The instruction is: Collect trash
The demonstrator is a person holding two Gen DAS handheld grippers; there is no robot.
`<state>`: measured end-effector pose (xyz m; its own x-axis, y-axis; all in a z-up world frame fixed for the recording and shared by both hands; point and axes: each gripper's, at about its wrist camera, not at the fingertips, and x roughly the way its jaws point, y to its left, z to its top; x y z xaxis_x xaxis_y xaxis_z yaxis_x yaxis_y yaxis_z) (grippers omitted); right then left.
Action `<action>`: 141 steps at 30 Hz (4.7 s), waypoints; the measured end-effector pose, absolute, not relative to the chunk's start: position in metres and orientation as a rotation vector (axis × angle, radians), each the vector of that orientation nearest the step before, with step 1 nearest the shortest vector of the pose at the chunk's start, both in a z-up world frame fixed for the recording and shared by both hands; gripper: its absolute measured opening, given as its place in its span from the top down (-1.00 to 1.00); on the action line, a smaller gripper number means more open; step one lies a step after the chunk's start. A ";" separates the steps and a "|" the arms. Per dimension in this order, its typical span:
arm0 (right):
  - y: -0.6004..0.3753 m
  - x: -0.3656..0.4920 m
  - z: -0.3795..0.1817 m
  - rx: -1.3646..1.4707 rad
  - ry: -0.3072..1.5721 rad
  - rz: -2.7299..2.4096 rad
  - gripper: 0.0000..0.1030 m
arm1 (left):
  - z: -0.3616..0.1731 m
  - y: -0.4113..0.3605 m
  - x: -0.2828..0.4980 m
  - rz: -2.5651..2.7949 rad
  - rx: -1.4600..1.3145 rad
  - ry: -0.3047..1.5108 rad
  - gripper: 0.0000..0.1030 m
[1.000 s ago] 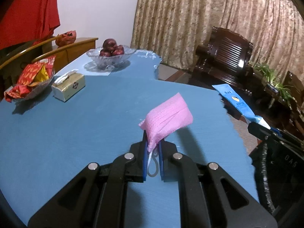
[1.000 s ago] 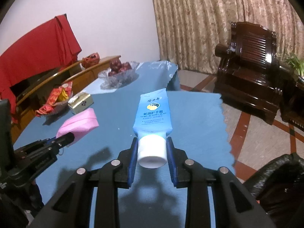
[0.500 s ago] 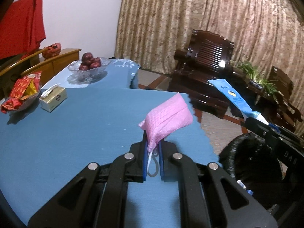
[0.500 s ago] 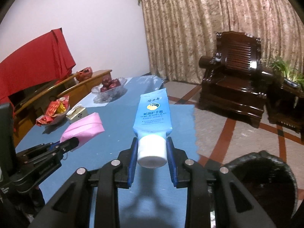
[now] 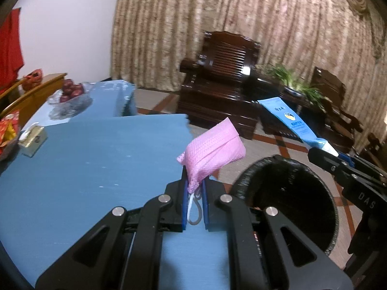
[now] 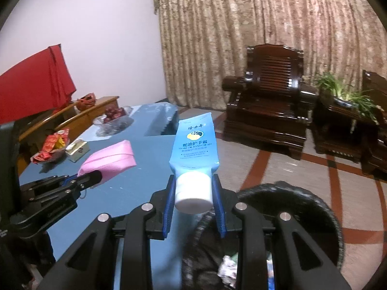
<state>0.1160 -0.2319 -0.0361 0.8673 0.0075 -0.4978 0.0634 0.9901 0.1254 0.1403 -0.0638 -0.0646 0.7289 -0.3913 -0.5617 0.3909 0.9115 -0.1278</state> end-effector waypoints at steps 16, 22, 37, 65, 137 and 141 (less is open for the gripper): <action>-0.328 0.072 -0.074 0.191 0.606 -0.246 0.44 | -0.099 -0.184 0.134 -0.642 0.100 0.650 0.83; -0.355 0.068 -0.100 0.219 0.652 -0.290 0.44 | -0.127 -0.217 0.141 -0.699 0.120 0.712 0.83; -0.374 0.063 -0.144 0.238 0.741 -0.351 -0.47 | -0.140 -0.234 0.152 -0.757 0.107 0.755 -0.37; -0.298 0.023 -0.043 0.247 0.626 -0.219 -0.88 | -0.051 -0.115 0.068 -0.511 0.070 0.599 -0.83; -0.246 -0.028 0.014 0.146 0.527 -0.150 -0.88 | -0.001 -0.080 -0.013 -0.438 0.052 0.464 -0.83; -0.246 -0.028 0.014 0.147 0.526 -0.152 -0.88 | -0.001 -0.081 -0.013 -0.438 0.052 0.466 -0.83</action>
<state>-0.0283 -0.2458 0.0139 0.8541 -0.1060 -0.5093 0.1811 0.9784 0.1001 -0.0132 -0.0807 -0.0010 0.8025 -0.3964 -0.4460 0.4199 0.9062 -0.0500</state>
